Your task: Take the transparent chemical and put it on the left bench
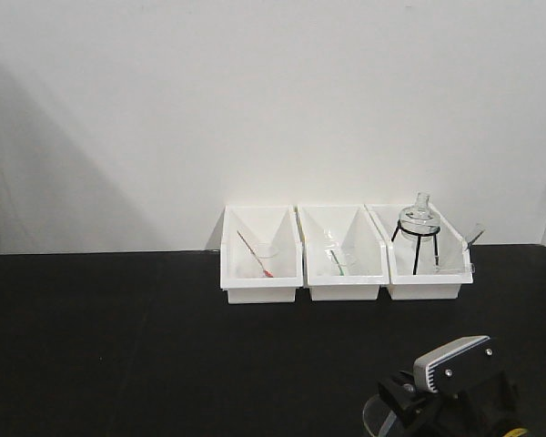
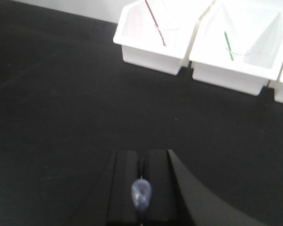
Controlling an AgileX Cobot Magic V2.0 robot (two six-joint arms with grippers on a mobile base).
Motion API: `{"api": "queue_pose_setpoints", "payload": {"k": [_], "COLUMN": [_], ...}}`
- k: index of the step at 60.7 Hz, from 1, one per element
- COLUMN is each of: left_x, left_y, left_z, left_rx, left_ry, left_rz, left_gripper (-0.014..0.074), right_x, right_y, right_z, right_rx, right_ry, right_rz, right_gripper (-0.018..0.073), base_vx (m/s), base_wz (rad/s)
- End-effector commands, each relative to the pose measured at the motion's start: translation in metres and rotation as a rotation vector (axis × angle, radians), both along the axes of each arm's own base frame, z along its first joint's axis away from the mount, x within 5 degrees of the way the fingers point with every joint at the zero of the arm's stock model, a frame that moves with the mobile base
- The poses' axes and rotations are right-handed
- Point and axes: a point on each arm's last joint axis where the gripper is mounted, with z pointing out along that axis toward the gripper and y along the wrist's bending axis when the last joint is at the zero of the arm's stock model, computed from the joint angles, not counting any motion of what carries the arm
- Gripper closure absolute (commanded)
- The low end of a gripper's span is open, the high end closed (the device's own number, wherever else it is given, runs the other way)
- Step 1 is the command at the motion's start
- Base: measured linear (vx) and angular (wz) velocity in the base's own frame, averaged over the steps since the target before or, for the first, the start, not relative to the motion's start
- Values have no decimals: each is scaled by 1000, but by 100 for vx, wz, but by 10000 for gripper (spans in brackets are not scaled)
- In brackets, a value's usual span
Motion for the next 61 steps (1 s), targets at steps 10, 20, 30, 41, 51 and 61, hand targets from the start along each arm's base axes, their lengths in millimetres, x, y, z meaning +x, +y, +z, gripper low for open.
{"api": "queue_pose_setpoints", "payload": {"k": [10, 20, 30, 41, 51, 61], "left_x": [-1, -1, -1, -1, -1, -1], "left_y": [0, 0, 0, 0, 0, 0], "left_z": [3, 3, 3, 3, 3, 3], "left_rx": [-14, -14, -14, -14, -14, -14], "left_ry": [-81, -81, -81, -81, -81, -81], "left_rz": [-1, -1, -1, -1, -1, -1], "left_gripper": [600, 600, 600, 600, 600, 600], "right_x": [9, 10, 10, 2, -17, -42], "right_y": [1, 2, 1, -2, -13, -25], "right_z": [13, 16, 23, 44, 76, 97], "right_rx": [39, 58, 91, 118, 189, 186], "right_ry": [-100, -125, -168, -240, -275, -232], "right_rz": [-22, -23, -32, -33, -103, -142], "right_gripper": [384, 169, 48, 50, 144, 389], "base_vx": [0, 0, 0, 0, 0, 0], "base_wz": [0, 0, 0, 0, 0, 0]}}
